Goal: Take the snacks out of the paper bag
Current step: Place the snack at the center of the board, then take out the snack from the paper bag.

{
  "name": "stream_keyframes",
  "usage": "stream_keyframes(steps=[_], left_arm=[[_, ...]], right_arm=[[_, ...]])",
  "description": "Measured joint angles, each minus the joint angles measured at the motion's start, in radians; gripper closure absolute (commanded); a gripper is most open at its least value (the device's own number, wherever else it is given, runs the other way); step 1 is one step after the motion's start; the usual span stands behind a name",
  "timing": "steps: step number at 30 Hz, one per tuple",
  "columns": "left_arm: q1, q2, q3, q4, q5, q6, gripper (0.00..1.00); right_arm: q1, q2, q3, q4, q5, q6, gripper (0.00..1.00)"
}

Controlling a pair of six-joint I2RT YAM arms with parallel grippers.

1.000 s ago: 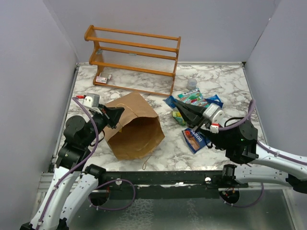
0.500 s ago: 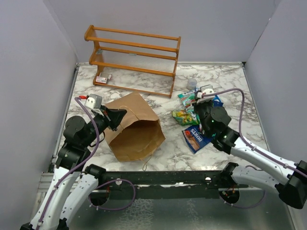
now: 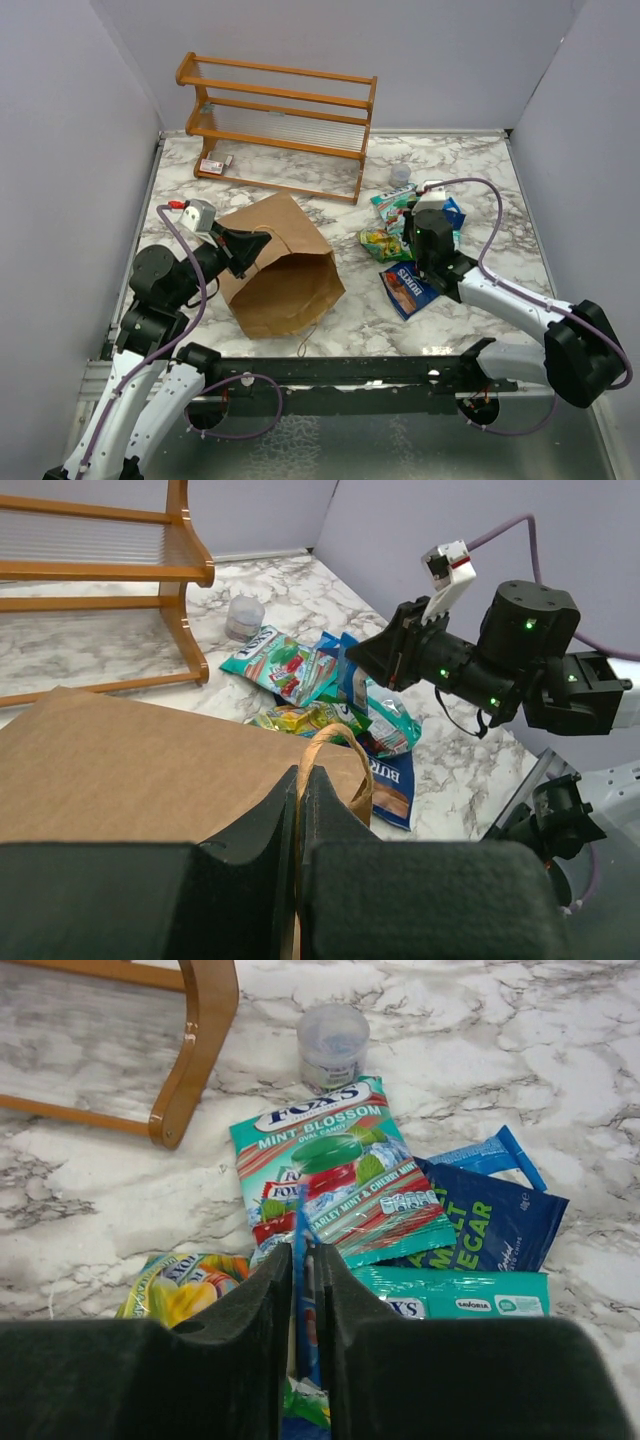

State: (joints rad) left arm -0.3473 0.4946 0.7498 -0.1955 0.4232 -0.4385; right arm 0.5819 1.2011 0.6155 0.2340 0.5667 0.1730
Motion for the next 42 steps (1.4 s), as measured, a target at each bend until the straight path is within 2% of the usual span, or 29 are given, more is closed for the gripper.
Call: stream_keyframes(steps=[5, 8, 11, 17, 18, 19, 22, 25, 27, 30, 36, 42], left_arm=[[0.000, 0.011, 0.000, 0.000, 0.010, 0.000, 1.00], [0.000, 0.011, 0.000, 0.000, 0.014, 0.000, 1.00], [0.000, 0.013, 0.000, 0.001, 0.016, 0.000, 1.00], [0.000, 0.028, 0.000, 0.007, 0.023, 0.000, 1.00], [0.000, 0.031, 0.000, 0.007, 0.023, 0.000, 1.00], [0.000, 0.033, 0.000, 0.008, 0.023, 0.000, 1.00], [0.000, 0.037, 0.000, 0.008, 0.024, 0.001, 1.00], [0.000, 0.039, 0.000, 0.008, 0.025, 0.001, 1.00], [0.000, 0.039, 0.000, 0.008, 0.025, 0.002, 1.00], [0.000, 0.039, 0.000, 0.008, 0.026, 0.002, 1.00], [0.000, 0.039, 0.000, 0.007, 0.025, 0.000, 1.00], [0.000, 0.039, 0.000, 0.003, 0.022, -0.008, 1.00]], right_arm=[[-0.003, 0.014, -0.005, 0.000, -0.018, 0.014, 0.50], [-0.006, 0.000, -0.005, -0.005, -0.064, 0.000, 0.30], [-0.006, -0.053, -0.004, -0.017, -0.140, -0.014, 0.22], [-0.006, -0.157, 0.053, -0.054, -0.399, -0.042, 0.22], [-0.006, -0.164, 0.060, -0.053, -0.503, -0.048, 0.21], [-0.006, -0.164, 0.060, -0.053, -0.503, -0.048, 0.21], [-0.006, -0.200, 0.045, -0.032, -0.705, -0.054, 0.21], [0.009, -0.261, -0.036, 0.057, -0.931, -0.070, 0.21], [0.047, -0.298, -0.087, 0.113, -1.028, -0.093, 0.21], [0.177, -0.333, -0.162, 0.214, -1.145, -0.174, 0.22], [0.388, -0.208, -0.139, 0.284, -1.214, -0.391, 0.31], [0.537, 0.092, -0.025, 0.334, -1.130, -0.662, 0.52]])
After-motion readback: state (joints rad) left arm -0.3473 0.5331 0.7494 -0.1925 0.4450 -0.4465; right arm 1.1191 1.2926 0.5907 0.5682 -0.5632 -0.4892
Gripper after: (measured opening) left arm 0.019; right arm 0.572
